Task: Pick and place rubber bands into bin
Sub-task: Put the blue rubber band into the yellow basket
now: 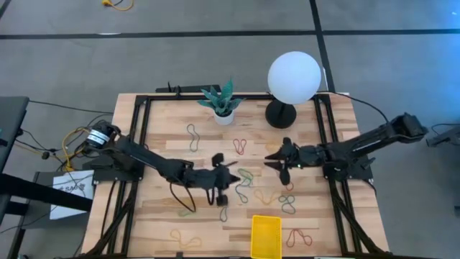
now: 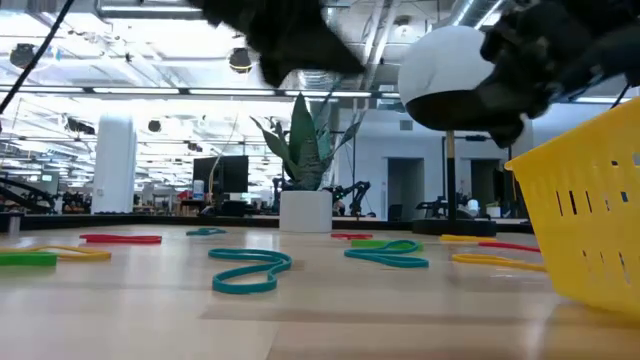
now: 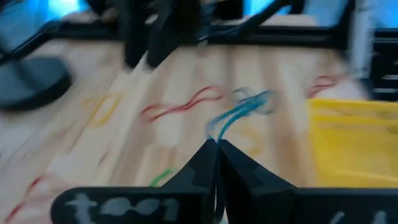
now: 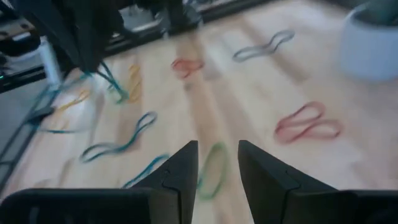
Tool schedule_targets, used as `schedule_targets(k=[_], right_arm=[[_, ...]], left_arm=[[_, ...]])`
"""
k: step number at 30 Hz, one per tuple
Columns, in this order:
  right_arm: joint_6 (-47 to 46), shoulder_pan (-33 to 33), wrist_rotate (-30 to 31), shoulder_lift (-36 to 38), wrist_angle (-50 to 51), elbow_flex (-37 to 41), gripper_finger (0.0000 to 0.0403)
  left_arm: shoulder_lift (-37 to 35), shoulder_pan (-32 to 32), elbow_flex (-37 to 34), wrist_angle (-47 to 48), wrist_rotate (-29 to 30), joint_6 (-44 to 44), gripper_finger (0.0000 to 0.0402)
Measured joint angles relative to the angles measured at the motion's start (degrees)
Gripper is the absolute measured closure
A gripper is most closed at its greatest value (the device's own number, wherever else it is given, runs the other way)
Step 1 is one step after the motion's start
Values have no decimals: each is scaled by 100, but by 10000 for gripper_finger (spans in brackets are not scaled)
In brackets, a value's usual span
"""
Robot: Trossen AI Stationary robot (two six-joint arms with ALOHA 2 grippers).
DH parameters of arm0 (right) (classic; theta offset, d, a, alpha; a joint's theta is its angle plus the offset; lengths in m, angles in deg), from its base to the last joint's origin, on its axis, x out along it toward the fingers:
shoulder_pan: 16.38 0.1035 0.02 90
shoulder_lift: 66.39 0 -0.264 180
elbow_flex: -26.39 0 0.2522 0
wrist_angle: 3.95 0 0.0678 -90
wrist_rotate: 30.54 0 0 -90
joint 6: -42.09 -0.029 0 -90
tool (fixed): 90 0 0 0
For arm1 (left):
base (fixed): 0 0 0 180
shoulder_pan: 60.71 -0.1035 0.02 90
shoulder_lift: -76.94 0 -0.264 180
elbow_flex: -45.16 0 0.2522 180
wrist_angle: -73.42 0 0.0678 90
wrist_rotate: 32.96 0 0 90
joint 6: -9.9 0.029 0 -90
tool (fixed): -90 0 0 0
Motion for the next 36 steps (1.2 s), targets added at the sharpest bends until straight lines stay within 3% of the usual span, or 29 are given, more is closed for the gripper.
schedule_targets(k=[4, 9, 14, 23, 30, 36], right_arm=[[-463, 506, 290, 118, 457, 2, 294], [-599, 957, 1067, 174, 620, 1, 294], [-557, 1072, 1273, 173, 641, 0, 294], [-731, 1138, 1360, 156, 767, 2, 294], [-732, 1458, 1597, 156, 773, 2, 294], [-732, 1734, 1758, 156, 770, 2, 294]], left_arm=[[541, 193, 645, 22, -239, 401, 401], [1390, 310, 1619, 25, -1259, 714, 401], [2170, 472, 2609, 98, -2008, 792, 401], [3288, 646, 3690, 281, -2097, 496, 402], [3437, 637, 3763, 356, -1767, -7, 400], [3441, 633, 3763, 635, -1583, -116, 370]])
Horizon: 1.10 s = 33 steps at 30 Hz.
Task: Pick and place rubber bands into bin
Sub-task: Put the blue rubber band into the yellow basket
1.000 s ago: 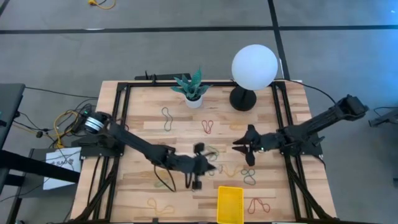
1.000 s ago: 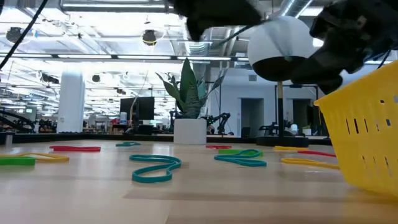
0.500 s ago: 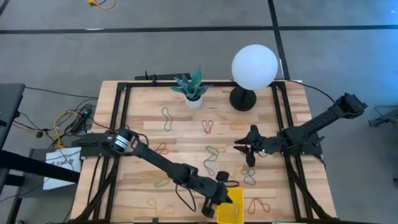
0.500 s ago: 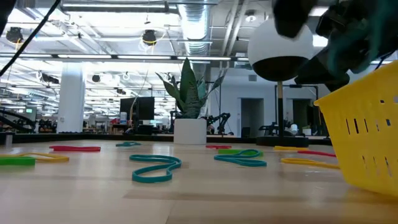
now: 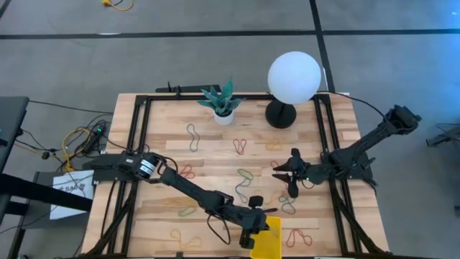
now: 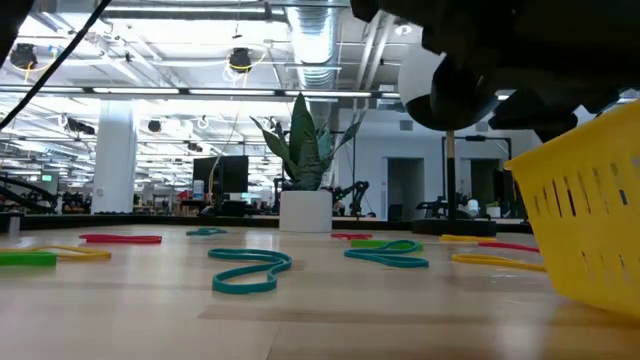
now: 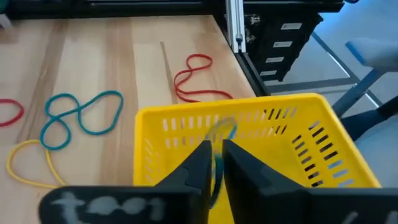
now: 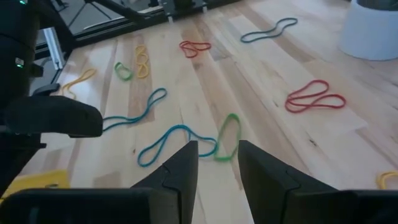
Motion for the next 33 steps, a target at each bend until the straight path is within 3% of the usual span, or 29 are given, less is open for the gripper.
schedule_targets(k=[10, 15, 22, 27, 33], right_arm=[[0, 37, 194, 0, -4, 0, 294], [0, 37, 194, 0, -3, 0, 294], [0, 37, 193, 0, -4, 0, 294], [0, 37, 189, 0, -3, 0, 294], [26, 236, -273, 0, -42, 0, 294]], left_arm=[[0, -101, 2, 175, 4, -328, 314], [0, -231, 2, 859, 271, -679, 318], [0, -206, 2, 876, 199, -682, 326], [0, -179, 2, 876, 602, -392, 326], [-187, -179, -7, 1209, 445, 48, 326]])
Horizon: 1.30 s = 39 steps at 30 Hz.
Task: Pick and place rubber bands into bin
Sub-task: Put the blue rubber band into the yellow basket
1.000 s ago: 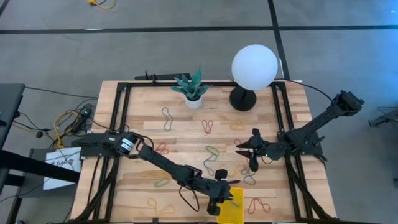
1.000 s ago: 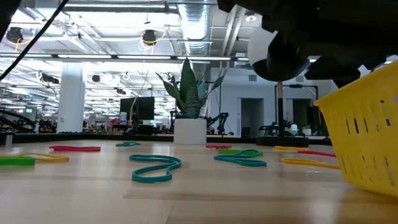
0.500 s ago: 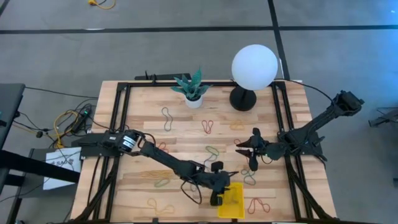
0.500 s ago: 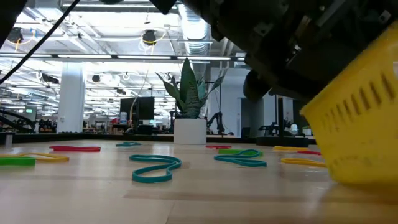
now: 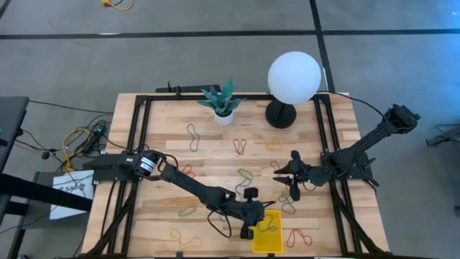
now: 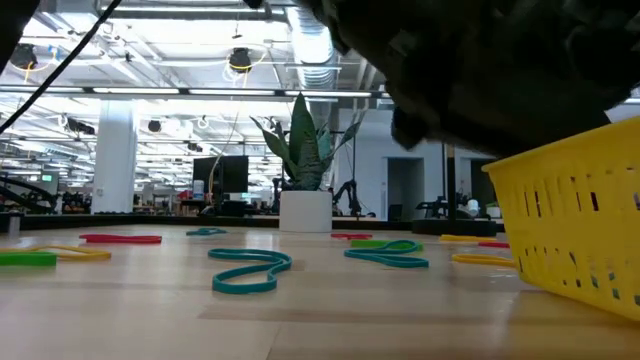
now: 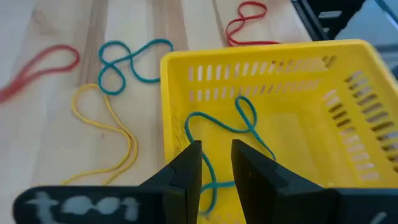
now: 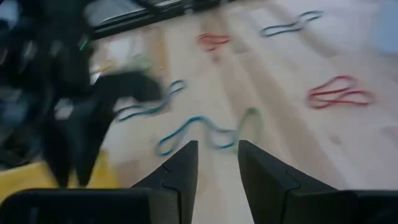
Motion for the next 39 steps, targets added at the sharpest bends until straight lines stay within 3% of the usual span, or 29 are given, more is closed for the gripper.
schedule_targets(k=[5, 13, 16, 20, 24, 30, 34, 39], right_arm=[[-425, 508, -171, 43, 76, -2, 294], [-2654, 1121, -590, 11, 2010, -2, 294], [-3096, 1158, -1014, -71, 2173, -2, 294], [-3314, 1251, -1213, -286, 2187, -88, 294], [-3326, 1313, -1214, -669, 2372, -424, 294], [-3283, 1309, -1312, -1785, 2785, -1042, 294], [-3237, 1305, -1179, -2491, 2817, -1474, 294], [-3353, 1242, -1111, -3089, 3313, -1871, 294]], left_arm=[[-846, 111, 4, 846, 483, 352, 326], [-2407, 486, -33, 2432, 2379, 672, 326], [-2966, 623, -484, 2741, 3189, 477, 326], [-3853, 673, -1776, 2778, 4016, -721, 326], [-4703, 528, -3625, 1529, 4162, -1647, 326], [-5349, 87, -5841, -1425, 3828, -1714, 327], [-5424, -240, -6546, -2677, 3450, -1601, 327], [-5421, -511, -6633, -3024, 3129, -1273, 327]])
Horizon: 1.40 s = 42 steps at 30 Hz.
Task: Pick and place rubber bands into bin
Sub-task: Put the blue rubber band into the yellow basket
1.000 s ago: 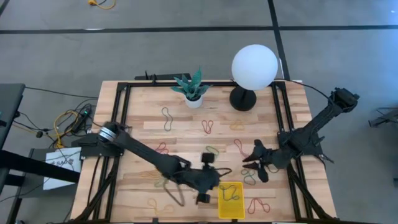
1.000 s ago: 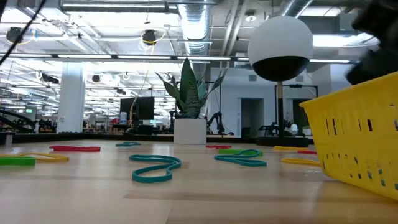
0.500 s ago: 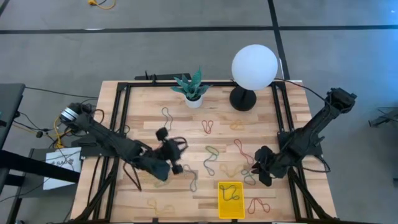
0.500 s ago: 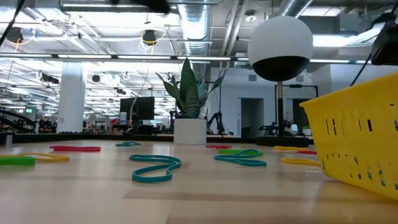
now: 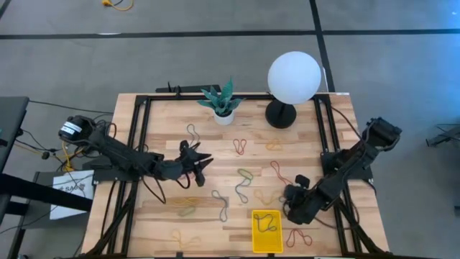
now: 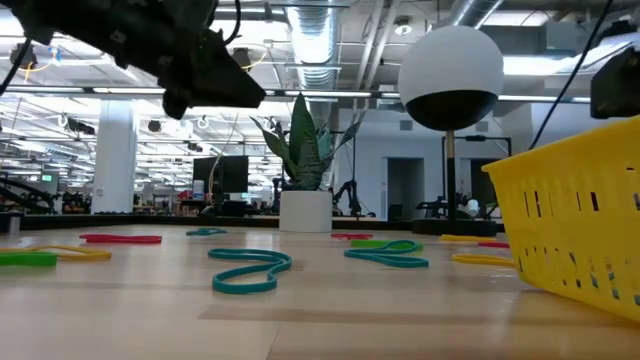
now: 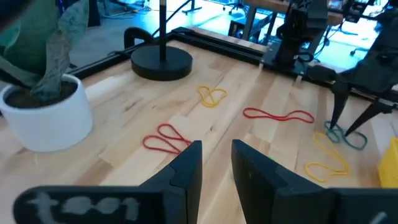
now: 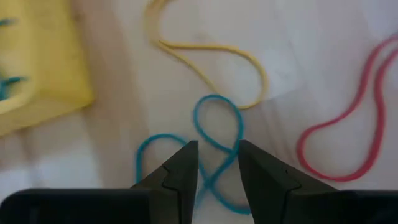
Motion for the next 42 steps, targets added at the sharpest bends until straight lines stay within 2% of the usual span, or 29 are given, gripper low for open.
schedule_targets(k=[7, 10, 15, 22, 27, 30, 35, 39, 42], right_arm=[[-417, -42, 135, -397, 174, -59, 300], [-506, -44, 136, -419, 145, -58, 323], [-728, 5, 133, -345, 133, -24, 392], [-583, 168, 73, 103, 365, -425, 399], [153, 320, 1190, 699, 405, -849, 400], [871, 331, 1613, 980, -105, -923, 401], [2159, 244, 1175, 974, -1511, -923, 402], [2457, 92, 434, 651, -2258, -925, 402], [2426, -22, 174, 383, -2431, -927, 402]], left_arm=[[2, -88, 263, -32, -376, 678, 327], [2, -90, 341, -33, -481, 916, 327], [2, -90, 398, -28, -493, 1229, 327], [2, -94, 400, -83, -466, 1363, 327], [2, -155, 402, -220, -447, 1387, 327], [2, -229, 402, -221, -488, 1389, 327], [4, -303, 402, -93, -490, 1391, 327], [4, -363, 402, -90, -637, 1389, 327], [7, -404, 402, -89, -879, 1387, 327]])
